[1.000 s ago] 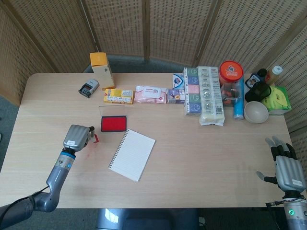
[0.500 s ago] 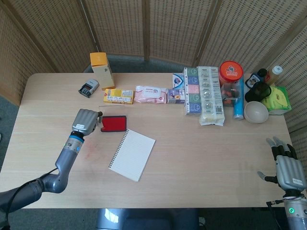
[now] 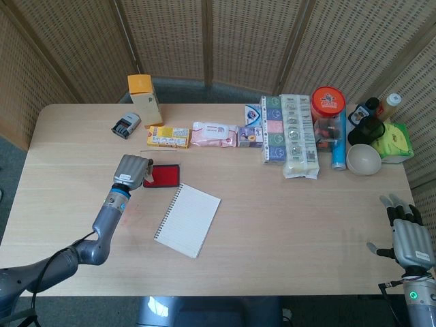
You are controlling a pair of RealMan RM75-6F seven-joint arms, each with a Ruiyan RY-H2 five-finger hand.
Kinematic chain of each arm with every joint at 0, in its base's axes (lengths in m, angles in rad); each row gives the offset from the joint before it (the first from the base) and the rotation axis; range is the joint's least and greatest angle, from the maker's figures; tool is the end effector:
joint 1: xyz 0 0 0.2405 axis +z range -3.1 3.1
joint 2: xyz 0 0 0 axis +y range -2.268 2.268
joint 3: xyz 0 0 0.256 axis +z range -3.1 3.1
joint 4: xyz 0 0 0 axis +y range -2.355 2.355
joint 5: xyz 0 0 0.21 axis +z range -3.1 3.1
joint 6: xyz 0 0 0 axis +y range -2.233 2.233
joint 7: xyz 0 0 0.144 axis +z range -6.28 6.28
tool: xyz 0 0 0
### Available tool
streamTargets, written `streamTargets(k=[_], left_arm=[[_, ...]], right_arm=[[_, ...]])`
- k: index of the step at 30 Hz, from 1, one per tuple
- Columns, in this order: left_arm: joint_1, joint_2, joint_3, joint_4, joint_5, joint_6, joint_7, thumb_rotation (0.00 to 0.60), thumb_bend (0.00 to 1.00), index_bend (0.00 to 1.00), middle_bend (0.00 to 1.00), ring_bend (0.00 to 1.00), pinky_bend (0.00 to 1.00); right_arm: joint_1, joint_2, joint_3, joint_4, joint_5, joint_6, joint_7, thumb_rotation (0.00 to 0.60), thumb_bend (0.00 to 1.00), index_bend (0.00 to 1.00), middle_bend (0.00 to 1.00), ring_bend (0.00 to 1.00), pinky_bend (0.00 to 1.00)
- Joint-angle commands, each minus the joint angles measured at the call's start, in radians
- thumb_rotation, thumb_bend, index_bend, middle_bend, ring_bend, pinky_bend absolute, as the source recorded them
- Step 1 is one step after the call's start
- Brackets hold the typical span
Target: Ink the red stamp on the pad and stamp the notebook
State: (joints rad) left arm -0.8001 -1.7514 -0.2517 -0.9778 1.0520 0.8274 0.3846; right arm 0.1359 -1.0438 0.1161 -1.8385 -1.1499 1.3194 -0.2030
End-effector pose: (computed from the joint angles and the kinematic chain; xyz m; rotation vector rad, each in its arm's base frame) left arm -0.1943 0.4088 -0.0366 -1.7526 -0.8402 -0.6979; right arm -0.3070 -0.1991 0.1605 1.2508 -1.0981 0.6916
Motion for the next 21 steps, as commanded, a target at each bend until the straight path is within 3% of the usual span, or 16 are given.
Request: streamTargets(k=[1, 21], left_arm=[[-0.010, -0.019, 0.002, 0.031, -0.003, -0.012, -0.017, 0.600, 0.41, 0.64, 1.00, 1.00, 1.00], [-0.023, -0.067, 0.013, 0.115, 0.011, -0.019, -0.057, 0.600, 0.41, 0.64, 1.00, 1.00, 1.00]], right_arm=[[0.000, 0.000, 0.000, 0.000, 0.001, 0.000, 0.000, 0.600, 0.07, 0.00, 0.00, 0.00, 0.00], [0.000, 0.005, -0.002, -0.003, 0.000, 0.005, 0.008, 0.600, 0.07, 0.00, 0.00, 0.00, 0.00]])
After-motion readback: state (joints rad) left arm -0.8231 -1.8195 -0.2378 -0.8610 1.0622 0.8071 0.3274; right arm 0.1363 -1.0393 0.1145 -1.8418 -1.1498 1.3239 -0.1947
